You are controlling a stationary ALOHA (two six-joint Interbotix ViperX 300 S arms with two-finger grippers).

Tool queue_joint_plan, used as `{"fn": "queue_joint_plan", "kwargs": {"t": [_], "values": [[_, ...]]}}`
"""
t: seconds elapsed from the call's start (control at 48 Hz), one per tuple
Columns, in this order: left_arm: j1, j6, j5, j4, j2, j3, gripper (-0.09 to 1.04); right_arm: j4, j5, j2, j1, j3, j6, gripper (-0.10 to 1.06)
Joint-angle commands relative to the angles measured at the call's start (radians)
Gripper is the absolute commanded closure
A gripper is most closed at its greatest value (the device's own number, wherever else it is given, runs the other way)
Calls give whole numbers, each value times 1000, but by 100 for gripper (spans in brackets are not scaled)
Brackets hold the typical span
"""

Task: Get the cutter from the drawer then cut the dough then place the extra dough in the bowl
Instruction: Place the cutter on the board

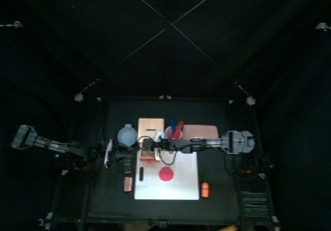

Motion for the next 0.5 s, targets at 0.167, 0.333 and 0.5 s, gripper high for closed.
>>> {"fn": "queue_joint_plan", "kwargs": {"t": [0.167,0.333,0.5], "values": [[0,3,8,-34,0,-6,9,3,92,-86,41,-115,0,55],[3,3,12,-46,0,-2,9,3,178,-138,69,-166,0,55],[14,3,23,-55,0,0,9,6,275,-218,95,-152,5,55]]}}
